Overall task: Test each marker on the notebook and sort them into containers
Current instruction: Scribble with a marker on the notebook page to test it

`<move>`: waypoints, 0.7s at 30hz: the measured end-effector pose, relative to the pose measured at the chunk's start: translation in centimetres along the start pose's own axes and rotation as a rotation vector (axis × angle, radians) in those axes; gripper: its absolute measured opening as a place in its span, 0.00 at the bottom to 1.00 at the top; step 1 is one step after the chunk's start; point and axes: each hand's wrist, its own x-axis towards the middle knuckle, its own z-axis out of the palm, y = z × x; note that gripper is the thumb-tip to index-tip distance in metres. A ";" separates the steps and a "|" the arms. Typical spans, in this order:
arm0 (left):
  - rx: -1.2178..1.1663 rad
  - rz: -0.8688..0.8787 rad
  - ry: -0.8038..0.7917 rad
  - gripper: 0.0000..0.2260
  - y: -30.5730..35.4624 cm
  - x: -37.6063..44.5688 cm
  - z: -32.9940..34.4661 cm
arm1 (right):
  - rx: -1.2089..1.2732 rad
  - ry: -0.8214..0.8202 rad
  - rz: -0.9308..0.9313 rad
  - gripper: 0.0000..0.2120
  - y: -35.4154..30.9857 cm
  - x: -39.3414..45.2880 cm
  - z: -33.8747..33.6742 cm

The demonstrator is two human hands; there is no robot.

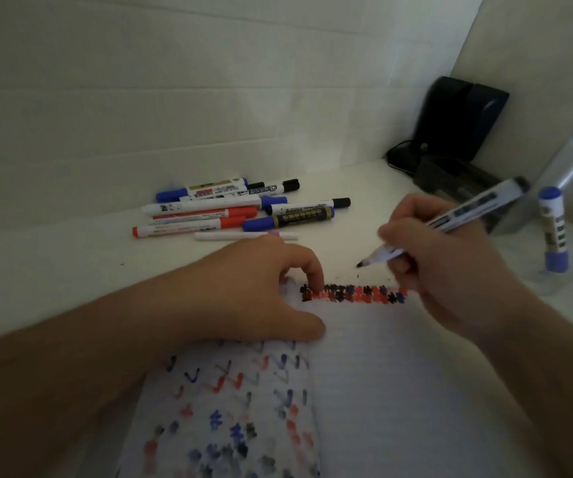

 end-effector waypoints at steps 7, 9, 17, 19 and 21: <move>0.087 -0.020 0.051 0.18 0.7 0.6 0.6 | 0.088 0.104 0.010 0.18 0.3 0.9 -1.5; 0.131 -0.025 0.056 0.19 0.9 0.5 0.5 | 0.030 0.082 0.020 0.18 1.0 0.6 -0.9; 0.338 0.297 0.124 0.16 4.6 0.2 2.3 | 0.010 0.119 0.070 0.21 -0.4 0.7 -4.0; 0.316 0.344 0.081 0.15 4.7 0.0 3.1 | -0.044 0.115 0.094 0.20 0.3 -0.1 -5.4; 0.313 0.354 0.034 0.16 4.6 0.0 3.6 | -0.101 0.138 0.118 0.20 1.6 -1.0 -6.1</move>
